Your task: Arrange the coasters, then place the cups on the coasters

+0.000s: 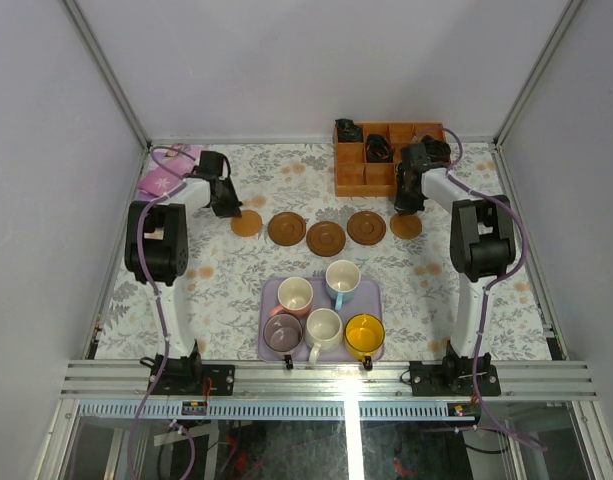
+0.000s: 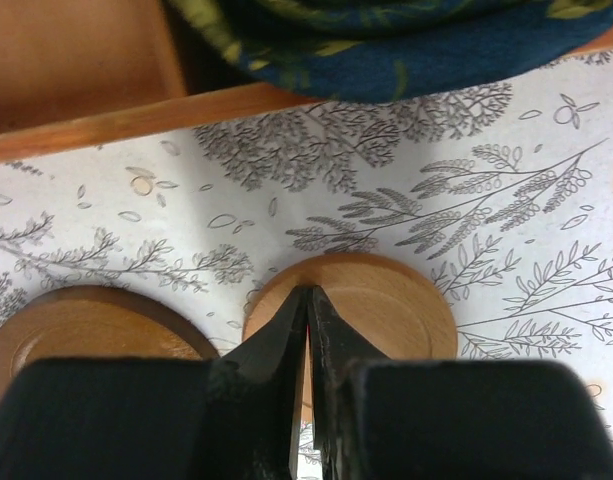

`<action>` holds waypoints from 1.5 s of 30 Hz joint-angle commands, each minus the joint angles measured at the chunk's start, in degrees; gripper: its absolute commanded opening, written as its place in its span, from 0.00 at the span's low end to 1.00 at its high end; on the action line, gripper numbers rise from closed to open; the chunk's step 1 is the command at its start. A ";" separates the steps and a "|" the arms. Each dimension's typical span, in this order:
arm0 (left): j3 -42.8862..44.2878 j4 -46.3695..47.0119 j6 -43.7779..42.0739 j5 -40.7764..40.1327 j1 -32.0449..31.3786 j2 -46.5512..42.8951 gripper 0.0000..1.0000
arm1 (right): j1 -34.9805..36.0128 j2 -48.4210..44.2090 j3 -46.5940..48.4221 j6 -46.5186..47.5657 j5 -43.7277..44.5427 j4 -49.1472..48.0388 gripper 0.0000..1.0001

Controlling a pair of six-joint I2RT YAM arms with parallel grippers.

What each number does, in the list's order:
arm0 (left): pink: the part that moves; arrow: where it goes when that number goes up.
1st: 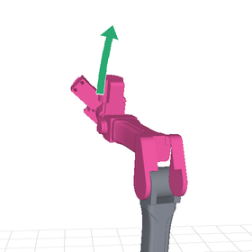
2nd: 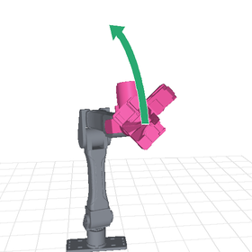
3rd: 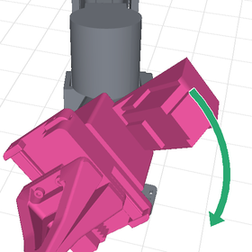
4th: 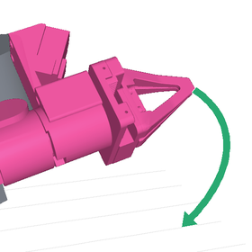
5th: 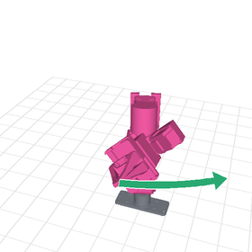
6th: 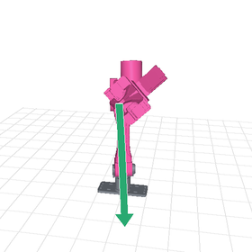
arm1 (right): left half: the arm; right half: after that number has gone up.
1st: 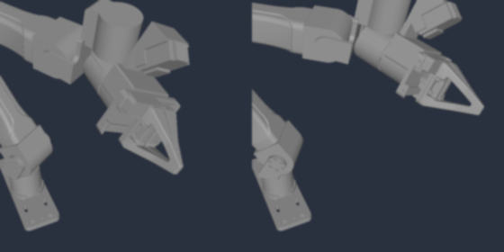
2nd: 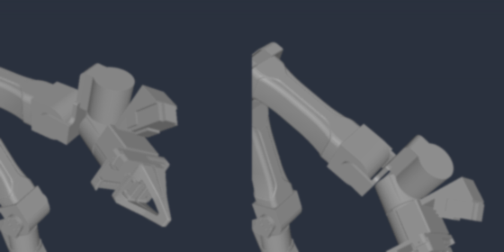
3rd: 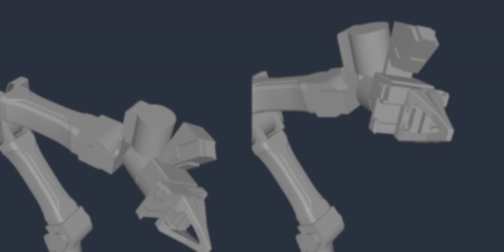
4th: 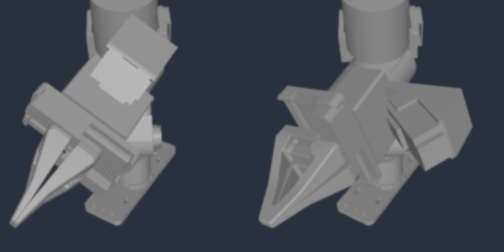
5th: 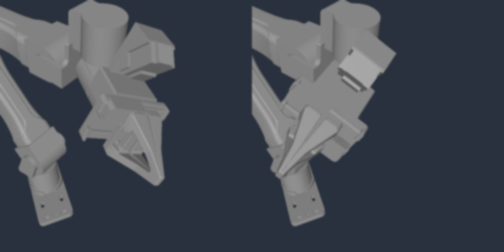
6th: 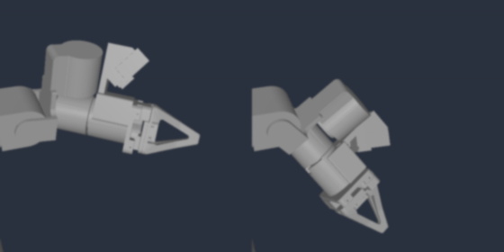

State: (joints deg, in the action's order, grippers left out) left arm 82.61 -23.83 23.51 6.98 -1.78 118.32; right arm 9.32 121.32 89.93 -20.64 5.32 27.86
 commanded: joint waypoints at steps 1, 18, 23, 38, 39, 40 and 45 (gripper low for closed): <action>-1.56 0.21 -3.32 -0.41 0.71 -3.38 0.00 | 3.09 -5.97 0.39 3.77 2.30 -1.33 0.10; -8.77 8.62 -6.64 13.01 -9.37 -11.01 0.00 | 14.33 -9.48 -1.47 4.88 -9.66 -3.74 0.11; -7.90 11.11 -5.26 15.73 -13.68 -8.70 0.00 | 17.60 -6.56 -0.15 4.06 -13.79 -3.89 0.09; -7.60 12.47 -3.53 13.22 -16.15 -2.66 0.00 | 22.13 -1.07 -0.12 2.23 -21.21 -4.03 0.08; -7.47 12.49 -3.29 12.81 -16.12 -2.35 0.00 | 22.14 -0.49 0.22 2.38 -21.43 -3.77 0.08; -7.26 12.50 -3.16 12.42 -16.08 -2.13 0.00 | 22.14 0.11 0.57 2.49 -21.55 -3.65 0.08; -6.46 11.95 -2.69 10.36 -16.02 -1.28 0.00 | 22.14 3.51 3.16 2.86 -21.35 -2.03 0.08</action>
State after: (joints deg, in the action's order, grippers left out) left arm 74.52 -13.74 20.08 20.12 -17.96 115.59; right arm 31.11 122.93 89.38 -18.31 -15.40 24.77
